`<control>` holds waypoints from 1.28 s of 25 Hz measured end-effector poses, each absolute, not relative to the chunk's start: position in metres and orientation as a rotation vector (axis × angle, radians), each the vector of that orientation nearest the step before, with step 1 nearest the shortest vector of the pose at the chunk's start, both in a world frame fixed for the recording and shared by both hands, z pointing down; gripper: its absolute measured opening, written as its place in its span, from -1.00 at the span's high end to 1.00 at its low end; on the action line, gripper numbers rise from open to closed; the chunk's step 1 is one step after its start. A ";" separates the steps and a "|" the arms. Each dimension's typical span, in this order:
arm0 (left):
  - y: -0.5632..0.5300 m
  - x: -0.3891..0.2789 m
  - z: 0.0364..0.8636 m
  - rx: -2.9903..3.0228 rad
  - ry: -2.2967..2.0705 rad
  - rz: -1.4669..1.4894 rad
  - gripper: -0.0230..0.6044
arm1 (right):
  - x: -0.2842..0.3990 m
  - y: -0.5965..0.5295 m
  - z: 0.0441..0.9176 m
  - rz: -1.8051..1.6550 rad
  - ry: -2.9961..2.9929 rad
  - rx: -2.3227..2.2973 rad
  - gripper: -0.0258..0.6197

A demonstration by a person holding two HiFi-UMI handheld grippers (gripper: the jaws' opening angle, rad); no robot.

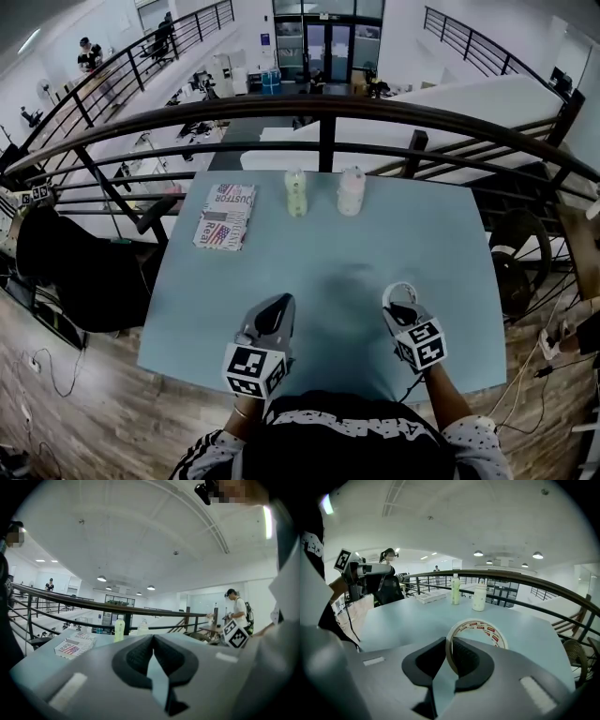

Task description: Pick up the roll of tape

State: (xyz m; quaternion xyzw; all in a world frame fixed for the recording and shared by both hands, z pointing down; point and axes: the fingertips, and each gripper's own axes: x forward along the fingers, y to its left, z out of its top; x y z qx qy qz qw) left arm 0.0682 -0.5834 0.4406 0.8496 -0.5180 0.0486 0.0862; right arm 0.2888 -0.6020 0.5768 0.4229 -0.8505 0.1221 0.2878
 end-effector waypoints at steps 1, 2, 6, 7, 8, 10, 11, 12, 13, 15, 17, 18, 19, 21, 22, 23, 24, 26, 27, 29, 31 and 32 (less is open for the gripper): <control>-0.583 0.069 0.440 2.535 -1.547 0.139 0.93 | 0.289 -0.601 0.569 0.311 -2.282 1.140 0.76; -0.582 0.069 0.439 2.539 -1.548 0.136 0.93 | 0.290 -0.601 0.563 0.294 -2.291 1.150 0.76; -0.578 0.072 0.435 2.552 -1.543 0.127 0.93 | 0.288 -0.599 0.533 0.225 -2.344 1.193 0.76; -0.577 0.072 0.434 2.554 -1.542 0.123 0.93 | 0.288 -0.599 0.526 0.207 -2.359 1.204 0.76; -0.577 0.072 0.432 2.556 -1.541 0.120 0.93 | 0.287 -0.600 0.518 0.188 -2.372 1.215 0.76; -0.575 0.072 0.430 2.562 -1.536 0.120 0.93 | 0.285 -0.598 0.503 0.156 -2.398 1.242 0.76; -0.574 0.072 0.430 2.565 -1.531 0.122 0.93 | 0.284 -0.596 0.496 0.142 -2.410 1.256 0.76; -0.572 0.072 0.429 2.568 -1.528 0.124 0.93 | 0.282 -0.594 0.489 0.126 -2.421 1.268 0.76; -0.572 0.071 0.429 2.569 -1.528 0.124 0.93 | 0.281 -0.593 0.483 0.108 -2.432 1.277 0.76; -0.571 0.069 0.427 2.569 -1.537 0.121 0.93 | 0.277 -0.592 0.469 0.066 -2.458 1.285 0.76; -0.570 0.067 0.425 2.569 -1.547 0.120 0.93 | 0.273 -0.590 0.457 0.031 -2.488 1.294 0.76; -0.570 0.065 0.425 2.570 -1.552 0.121 0.93 | 0.271 -0.590 0.451 0.015 -2.501 1.300 0.76; -0.570 0.064 0.425 2.571 -1.555 0.122 0.93 | 0.270 -0.588 0.446 0.000 -2.511 1.306 0.76; -0.569 0.063 0.425 2.572 -1.556 0.126 0.93 | 0.268 -0.586 0.435 -0.042 -2.527 1.325 0.76; -0.569 0.063 0.424 2.573 -1.555 0.129 0.93 | 0.268 -0.584 0.429 -0.067 -2.533 1.337 0.76; -0.568 0.064 0.424 2.574 -1.554 0.132 0.93 | 0.268 -0.583 0.423 -0.089 -2.538 1.347 0.76; -0.568 0.065 0.424 2.574 -1.552 0.136 0.93 | 0.268 -0.581 0.418 -0.109 -2.543 1.357 0.76; -0.567 0.066 0.424 2.572 -1.541 0.153 0.93 | 0.268 -0.578 0.410 -0.141 -2.551 1.375 0.76; -0.566 0.066 0.425 2.570 -1.534 0.166 0.93 | 0.267 -0.577 0.407 -0.156 -2.556 1.384 0.76; -0.568 0.065 0.427 2.573 -1.534 0.168 0.93 | 0.265 -0.577 0.403 -0.182 -2.567 1.405 0.76; -0.571 0.064 0.427 2.578 -1.544 0.148 0.93 | 0.265 -0.578 0.398 -0.205 -2.578 1.426 0.76; -0.572 0.064 0.426 2.580 -1.548 0.144 0.93 | 0.266 -0.579 0.396 -0.217 -2.583 1.433 0.76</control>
